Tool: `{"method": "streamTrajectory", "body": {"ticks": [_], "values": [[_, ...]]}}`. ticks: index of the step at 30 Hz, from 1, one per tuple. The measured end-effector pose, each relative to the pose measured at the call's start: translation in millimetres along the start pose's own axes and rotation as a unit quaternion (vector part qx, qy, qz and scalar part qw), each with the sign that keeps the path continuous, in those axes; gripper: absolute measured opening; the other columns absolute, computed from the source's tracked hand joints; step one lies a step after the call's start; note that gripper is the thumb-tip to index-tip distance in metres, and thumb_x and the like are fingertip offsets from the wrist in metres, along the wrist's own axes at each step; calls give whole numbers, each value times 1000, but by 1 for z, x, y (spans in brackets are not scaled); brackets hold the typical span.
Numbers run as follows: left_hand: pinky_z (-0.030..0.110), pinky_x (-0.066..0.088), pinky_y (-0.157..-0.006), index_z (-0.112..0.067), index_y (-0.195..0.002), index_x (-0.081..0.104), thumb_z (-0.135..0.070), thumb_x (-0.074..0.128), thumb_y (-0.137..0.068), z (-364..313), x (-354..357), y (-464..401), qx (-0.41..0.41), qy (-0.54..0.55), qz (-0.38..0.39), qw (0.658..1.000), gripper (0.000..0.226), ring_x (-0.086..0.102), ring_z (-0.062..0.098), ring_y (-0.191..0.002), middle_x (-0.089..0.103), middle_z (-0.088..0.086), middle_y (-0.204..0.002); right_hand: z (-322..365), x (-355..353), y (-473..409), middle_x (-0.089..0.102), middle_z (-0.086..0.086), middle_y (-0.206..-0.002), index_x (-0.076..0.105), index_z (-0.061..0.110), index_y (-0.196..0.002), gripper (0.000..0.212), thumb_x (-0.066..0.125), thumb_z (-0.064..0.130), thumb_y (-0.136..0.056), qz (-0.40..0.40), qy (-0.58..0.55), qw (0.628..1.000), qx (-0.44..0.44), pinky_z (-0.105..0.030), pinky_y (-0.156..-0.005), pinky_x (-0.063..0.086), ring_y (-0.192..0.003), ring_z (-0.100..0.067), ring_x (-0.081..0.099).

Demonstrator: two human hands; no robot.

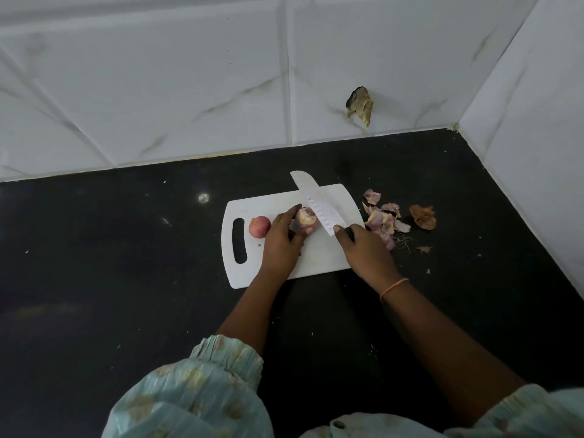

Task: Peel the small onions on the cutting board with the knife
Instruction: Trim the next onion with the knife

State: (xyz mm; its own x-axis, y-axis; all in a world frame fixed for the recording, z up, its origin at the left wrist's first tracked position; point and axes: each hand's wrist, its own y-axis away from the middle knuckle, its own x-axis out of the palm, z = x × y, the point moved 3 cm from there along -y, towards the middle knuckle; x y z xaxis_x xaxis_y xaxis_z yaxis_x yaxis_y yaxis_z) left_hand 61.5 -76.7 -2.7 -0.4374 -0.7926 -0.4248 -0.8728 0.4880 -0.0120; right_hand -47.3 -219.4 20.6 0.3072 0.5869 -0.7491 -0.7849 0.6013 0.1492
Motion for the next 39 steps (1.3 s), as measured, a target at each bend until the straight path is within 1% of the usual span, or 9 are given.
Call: {"method": "streamTrajectory", "body": {"ticks": [5, 9, 12, 16, 20, 24, 31, 36, 39], "values": [[43, 59, -81, -20, -142, 50, -26, 62, -97, -1, 1, -3, -1, -39, 10, 999, 47, 63, 23, -98, 51, -3, -131, 1, -1, -7, 58, -7, -77, 58, 11, -88, 46, 38, 50, -100, 30, 16, 999, 12, -34, -64, 39, -77, -24, 58], [40, 59, -78, -19, -142, 50, -27, 60, -98, -2, 1, -4, 1, -56, 6, 998, 46, 62, 20, -97, 51, 0, -133, 2, -1, -15, 52, -1, -72, 57, 11, -85, 46, 37, 50, -101, 48, 25, 998, 20, -31, -66, 35, -79, -23, 56], [38, 56, -86, -18, -142, 50, -24, 62, -97, -1, 2, -2, 14, -80, 9, 997, 48, 59, 16, -102, 51, 1, -135, 4, -1, -21, 50, -1, -68, 52, 15, -74, 46, 38, 50, -101, 72, 16, 997, 26, -31, -65, 33, -76, -24, 55], [39, 56, -87, -17, -143, 49, -23, 61, -97, -2, 1, -3, 15, -90, 10, 996, 47, 58, 17, -105, 50, 3, -136, 11, 0, -24, 48, -1, -67, 55, 12, -81, 46, 37, 50, -101, 84, 15, 996, 23, -32, -63, 32, -71, -21, 51], [33, 53, -86, -19, -142, 50, -24, 61, -97, -1, 3, -2, 14, -88, 0, 996, 47, 59, 16, -104, 51, 2, -135, 1, 0, -15, 51, 2, -68, 54, 16, -78, 45, 39, 54, -99, 58, 37, 998, 13, -31, -63, 34, -74, -20, 55], [25, 44, -85, -16, -143, 50, -25, 63, -96, -3, 4, 0, 25, -93, -1, 995, 50, 57, 15, -107, 50, 2, -135, 9, 2, -16, 56, 0, -77, 61, 15, -94, 48, 37, 56, -99, 35, 68, 997, -10, -32, -67, 40, -79, -21, 58], [27, 45, -85, -17, -141, 50, -26, 63, -95, -4, 5, 1, 15, -89, -11, 996, 49, 59, 17, -108, 51, 2, -134, 9, 1, -9, 62, -4, -76, 62, 12, -94, 48, 38, 53, -99, 0, 102, 994, -47, -36, -65, 47, -76, -24, 62], [29, 48, -88, -18, -139, 52, -32, 68, -92, -4, 5, 1, 6, -80, -13, 997, 51, 58, 16, -108, 52, 0, -133, 16, 1, -13, 54, 0, -72, 60, 13, -93, 48, 37, 55, -99, -2, 111, 993, -41, -32, -61, 40, -75, -23, 60], [25, 45, -82, -20, -135, 53, -37, 77, -83, -5, 5, 1, 11, -70, -11, 997, 59, 56, 10, -106, 54, -5, -131, 16, 0, -14, 53, 1, -73, 58, 15, -91, 45, 38, 54, -99, 10, 99, 995, -30, -31, -62, 38, -73, -20, 56]]}}
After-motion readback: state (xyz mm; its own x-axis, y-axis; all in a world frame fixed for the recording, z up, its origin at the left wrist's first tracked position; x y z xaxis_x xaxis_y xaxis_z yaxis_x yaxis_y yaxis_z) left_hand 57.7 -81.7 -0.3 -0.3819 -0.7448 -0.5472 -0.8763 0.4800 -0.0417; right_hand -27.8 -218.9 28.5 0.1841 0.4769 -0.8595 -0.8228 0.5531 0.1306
